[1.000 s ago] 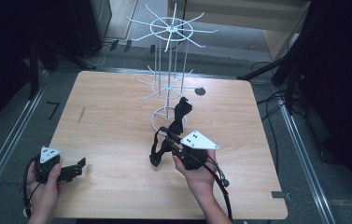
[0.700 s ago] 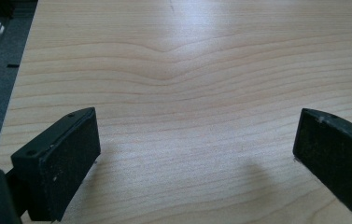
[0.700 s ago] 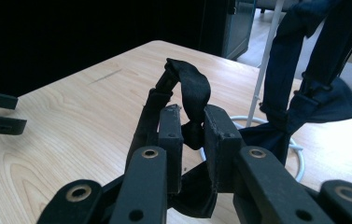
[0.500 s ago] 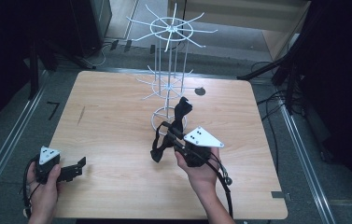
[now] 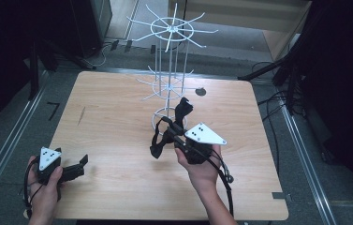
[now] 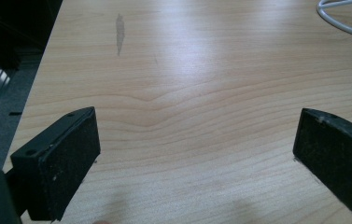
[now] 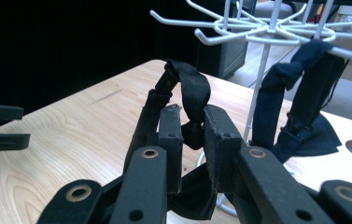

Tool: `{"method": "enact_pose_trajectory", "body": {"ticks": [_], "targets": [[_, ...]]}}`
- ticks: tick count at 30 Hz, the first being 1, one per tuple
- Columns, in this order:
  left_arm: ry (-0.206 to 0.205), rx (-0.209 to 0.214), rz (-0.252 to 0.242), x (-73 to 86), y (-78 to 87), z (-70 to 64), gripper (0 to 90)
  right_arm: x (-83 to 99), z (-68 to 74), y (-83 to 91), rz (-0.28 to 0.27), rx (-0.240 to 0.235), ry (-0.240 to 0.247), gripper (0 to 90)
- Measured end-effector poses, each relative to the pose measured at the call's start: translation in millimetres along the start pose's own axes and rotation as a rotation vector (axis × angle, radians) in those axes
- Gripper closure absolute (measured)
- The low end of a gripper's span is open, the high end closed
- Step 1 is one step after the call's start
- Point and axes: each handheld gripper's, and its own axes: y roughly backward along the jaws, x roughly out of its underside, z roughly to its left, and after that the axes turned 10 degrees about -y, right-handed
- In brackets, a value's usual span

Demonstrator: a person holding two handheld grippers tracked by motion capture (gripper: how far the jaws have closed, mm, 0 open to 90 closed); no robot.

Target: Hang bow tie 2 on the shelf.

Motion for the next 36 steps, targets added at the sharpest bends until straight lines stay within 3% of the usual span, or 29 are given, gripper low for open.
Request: {"method": "enact_pose_trajectory", "body": {"ticks": [6,8,18,36], "targets": [[-0.012,-0.019,-0.018,0.1,1.2,-1.3,1.0,-3.4,3.3,-0.4,-0.005,-0.006,0.007,79.5],[-0.032,-0.056,-0.022,-0.4,1.1,-5.5,1.0,-5.5,4.3,0.0,-0.01,-0.007,0.008,79.5],[-0.011,-0.035,-0.018,-1.2,-0.2,-7.8,1.0,-13.0,4.8,3.1,-0.031,-0.011,0.008,79.5],[-0.013,-0.02,-0.004,-1.1,-0.4,-6.6,1.0,-21.8,4.7,0.6,-0.047,-0.008,0.004,79.4]]}}
